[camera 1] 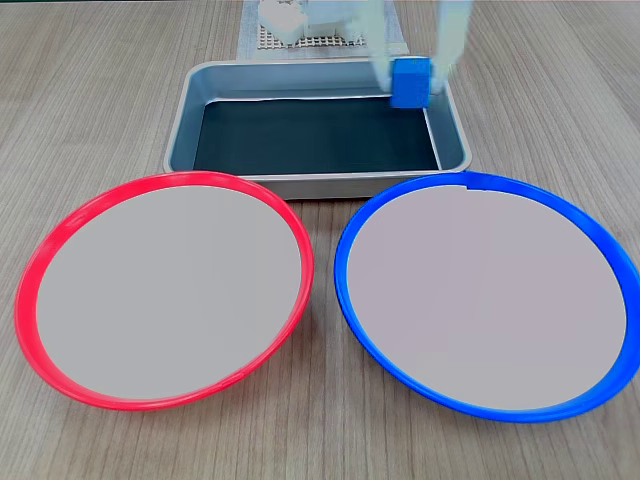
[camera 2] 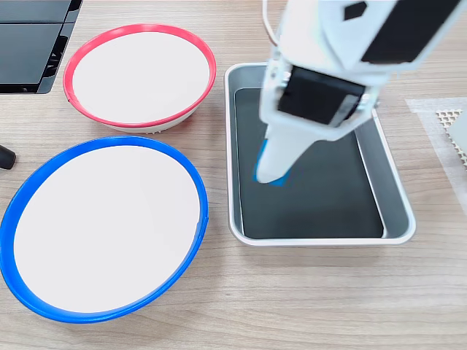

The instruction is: Move a blue block from tray to blue dish

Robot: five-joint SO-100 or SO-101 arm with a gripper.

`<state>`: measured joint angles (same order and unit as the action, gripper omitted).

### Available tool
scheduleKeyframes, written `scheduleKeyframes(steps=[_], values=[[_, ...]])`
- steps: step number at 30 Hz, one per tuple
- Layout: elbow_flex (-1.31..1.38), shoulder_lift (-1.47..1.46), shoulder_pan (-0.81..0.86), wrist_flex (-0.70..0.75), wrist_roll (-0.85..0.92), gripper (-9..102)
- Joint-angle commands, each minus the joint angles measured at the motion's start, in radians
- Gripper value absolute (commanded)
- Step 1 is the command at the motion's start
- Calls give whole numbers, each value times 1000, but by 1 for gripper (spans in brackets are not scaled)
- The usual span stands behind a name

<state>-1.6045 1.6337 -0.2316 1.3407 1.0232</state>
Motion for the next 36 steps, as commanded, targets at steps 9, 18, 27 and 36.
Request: scheduleKeyframes(steps=[9, 18, 27, 36], values=[[499, -535, -35, -253, -252, 0], [678, -762, -8, -270, -189, 0], [680, -770, 5, -295, -187, 20], [615, -650, 12, -319, -196, 24]])
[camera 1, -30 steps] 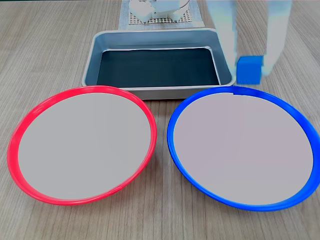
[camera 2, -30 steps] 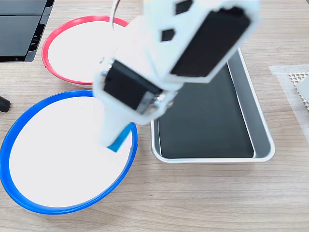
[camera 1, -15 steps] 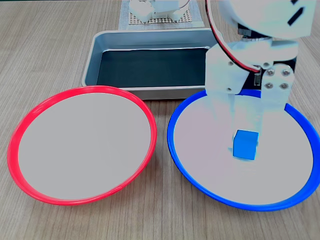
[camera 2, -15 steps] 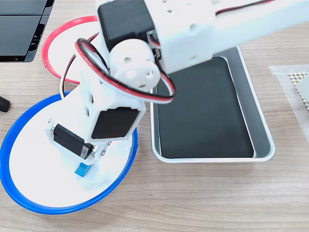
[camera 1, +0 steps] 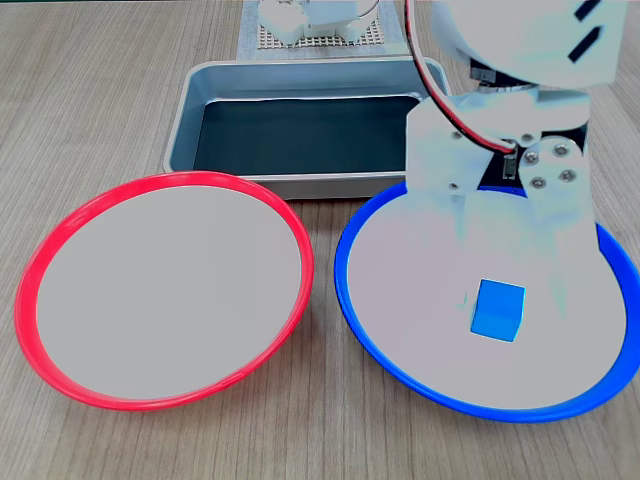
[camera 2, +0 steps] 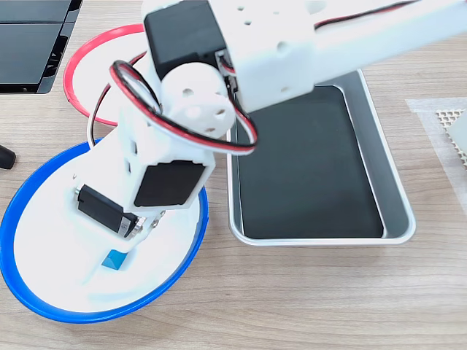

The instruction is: Move a blue block from tray to blue dish

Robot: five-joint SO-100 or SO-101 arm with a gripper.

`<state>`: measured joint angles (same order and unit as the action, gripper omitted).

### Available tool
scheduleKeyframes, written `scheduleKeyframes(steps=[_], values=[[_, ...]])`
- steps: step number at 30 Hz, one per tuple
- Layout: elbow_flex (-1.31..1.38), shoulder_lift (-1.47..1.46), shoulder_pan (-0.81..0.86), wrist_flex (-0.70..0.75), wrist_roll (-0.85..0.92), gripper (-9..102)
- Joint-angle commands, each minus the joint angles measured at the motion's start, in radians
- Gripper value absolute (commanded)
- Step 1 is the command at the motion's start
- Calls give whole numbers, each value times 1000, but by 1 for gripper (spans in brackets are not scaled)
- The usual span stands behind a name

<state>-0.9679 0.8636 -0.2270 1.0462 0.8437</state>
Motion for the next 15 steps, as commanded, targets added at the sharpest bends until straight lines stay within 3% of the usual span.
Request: scheduleKeyframes(steps=[1, 5, 11, 12, 15], values=[[-44, 161, 8, -38, -43, 18], [-121, 353, 3, -57, -178, 0], [-502, 854, 55, -54, -509, 0], [-629, 951, 69, -84, -522, 0], [-1137, 1310, 123, -377, -649, -1]])
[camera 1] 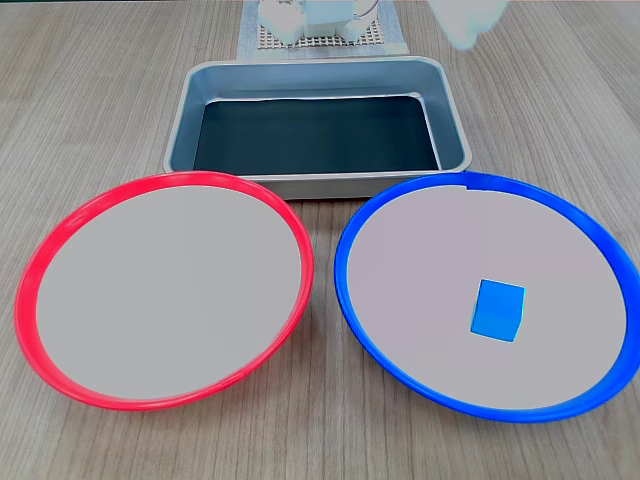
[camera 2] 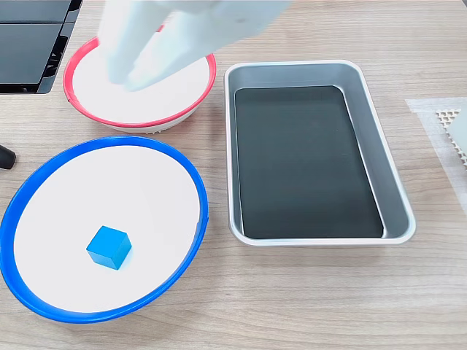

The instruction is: Move a blue block from tray to blue dish

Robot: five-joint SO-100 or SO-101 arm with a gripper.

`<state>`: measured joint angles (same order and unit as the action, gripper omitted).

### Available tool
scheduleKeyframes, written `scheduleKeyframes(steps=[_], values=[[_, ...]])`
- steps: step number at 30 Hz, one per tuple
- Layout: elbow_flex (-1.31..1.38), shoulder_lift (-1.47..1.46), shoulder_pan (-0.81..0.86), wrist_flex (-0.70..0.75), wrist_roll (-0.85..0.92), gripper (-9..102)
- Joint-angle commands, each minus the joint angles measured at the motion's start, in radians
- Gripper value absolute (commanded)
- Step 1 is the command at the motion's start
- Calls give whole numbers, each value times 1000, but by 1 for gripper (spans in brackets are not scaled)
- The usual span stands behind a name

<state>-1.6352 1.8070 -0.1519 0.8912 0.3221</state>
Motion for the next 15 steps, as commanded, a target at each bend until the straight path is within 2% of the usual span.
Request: scheduleKeyframes(steps=[1, 2, 3, 8, 15], values=[[-624, 479, 61, -334, -169, -1], [-755, 584, 69, -405, -204, -1], [-851, 680, 74, -411, -238, -1], [-1186, 1071, 94, -330, -387, -1], [-1384, 1348, 127, -210, -476, -1]])
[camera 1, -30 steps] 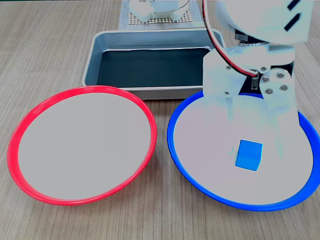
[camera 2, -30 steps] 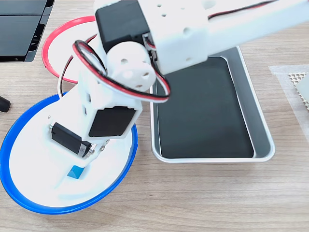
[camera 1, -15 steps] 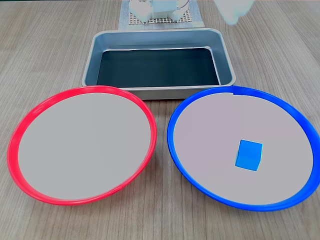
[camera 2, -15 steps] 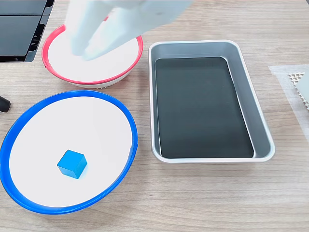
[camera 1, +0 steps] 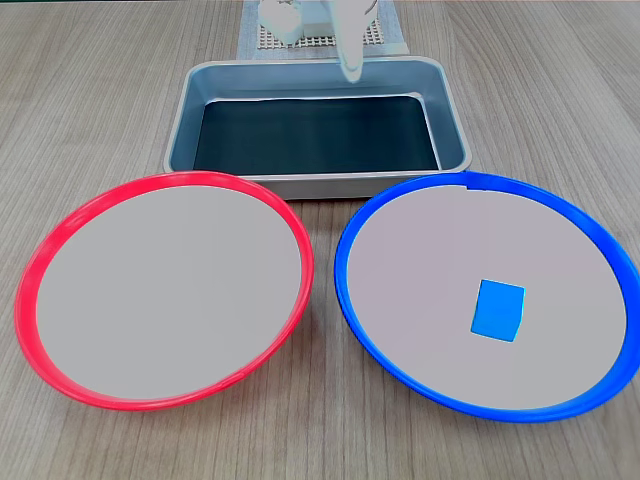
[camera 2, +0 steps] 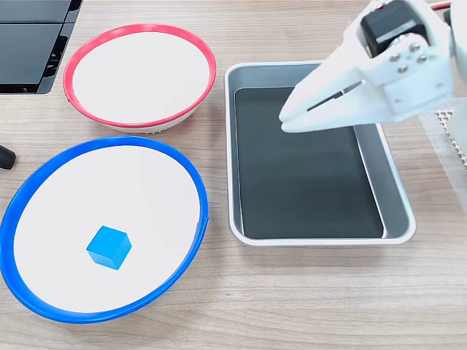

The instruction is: Move a blue block from tray to blue dish

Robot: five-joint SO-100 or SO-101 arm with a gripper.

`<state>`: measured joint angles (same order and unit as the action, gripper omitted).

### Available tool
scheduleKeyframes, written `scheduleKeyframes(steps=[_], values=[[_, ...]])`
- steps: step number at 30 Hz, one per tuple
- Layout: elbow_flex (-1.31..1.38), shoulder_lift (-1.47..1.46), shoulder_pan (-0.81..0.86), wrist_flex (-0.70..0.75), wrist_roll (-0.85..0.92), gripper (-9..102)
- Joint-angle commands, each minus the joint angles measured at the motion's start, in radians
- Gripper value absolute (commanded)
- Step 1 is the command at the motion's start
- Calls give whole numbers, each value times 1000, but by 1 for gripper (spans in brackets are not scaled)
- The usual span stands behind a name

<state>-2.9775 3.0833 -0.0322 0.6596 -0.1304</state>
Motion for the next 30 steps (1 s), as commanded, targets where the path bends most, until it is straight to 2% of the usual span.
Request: scheduleKeyframes(steps=[1, 4, 8, 30], values=[[-46, 87, 15, 57, -34, -1], [-46, 117, 21, 147, -60, -1], [-46, 247, 25, 347, -86, 0], [-46, 247, 21, 351, -106, 0]])
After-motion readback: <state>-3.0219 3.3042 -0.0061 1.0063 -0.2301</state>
